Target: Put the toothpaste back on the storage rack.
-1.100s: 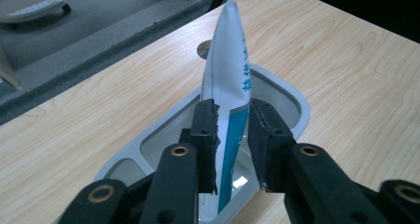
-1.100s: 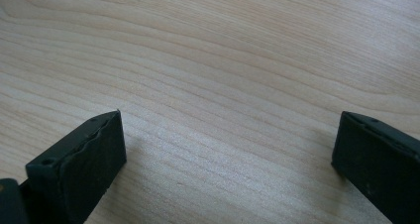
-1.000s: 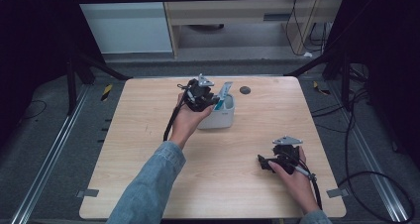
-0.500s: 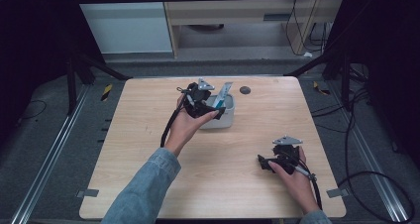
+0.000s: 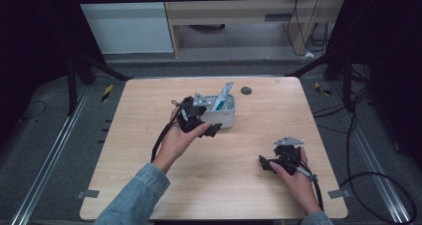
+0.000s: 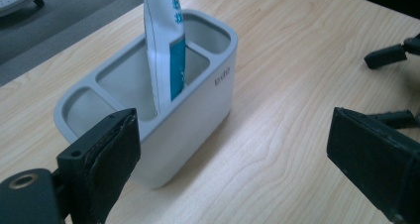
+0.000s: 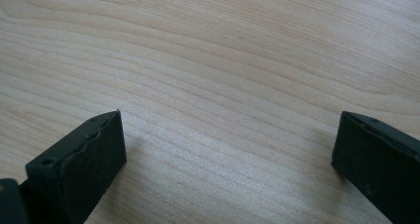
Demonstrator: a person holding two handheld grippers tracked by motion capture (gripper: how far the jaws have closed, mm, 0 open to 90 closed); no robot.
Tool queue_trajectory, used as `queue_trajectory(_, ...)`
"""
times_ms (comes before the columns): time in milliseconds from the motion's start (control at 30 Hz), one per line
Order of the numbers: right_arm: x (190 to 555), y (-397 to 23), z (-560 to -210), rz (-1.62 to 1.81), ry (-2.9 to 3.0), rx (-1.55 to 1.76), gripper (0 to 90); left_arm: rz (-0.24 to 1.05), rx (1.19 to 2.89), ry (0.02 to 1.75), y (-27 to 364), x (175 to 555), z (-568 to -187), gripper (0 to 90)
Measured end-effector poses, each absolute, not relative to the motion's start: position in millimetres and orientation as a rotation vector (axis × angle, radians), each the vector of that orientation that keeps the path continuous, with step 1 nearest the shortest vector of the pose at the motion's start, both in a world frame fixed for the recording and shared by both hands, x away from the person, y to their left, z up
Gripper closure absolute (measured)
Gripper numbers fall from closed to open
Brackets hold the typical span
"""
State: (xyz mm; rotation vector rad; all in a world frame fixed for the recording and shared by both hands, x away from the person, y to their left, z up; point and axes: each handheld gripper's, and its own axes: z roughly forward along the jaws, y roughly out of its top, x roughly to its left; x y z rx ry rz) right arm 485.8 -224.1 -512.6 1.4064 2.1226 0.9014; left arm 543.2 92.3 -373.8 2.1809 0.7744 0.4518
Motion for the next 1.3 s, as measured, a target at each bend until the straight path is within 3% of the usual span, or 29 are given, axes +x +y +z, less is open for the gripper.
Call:
queue_trajectory(900, 485.7, -224.1, -512.7, 0.899, 2.121, 1.403, 0.6, 0.455, 2.317, 0.885, 153.9, 519.7, -429.1, 5.6)
queue_trajectory(1300, 485.7, -224.1, -512.6, 0.899, 2.122, 1.404, 0.6, 0.457, 2.246, 1.093, 210.8, 522.9, -443.8, 5.3)
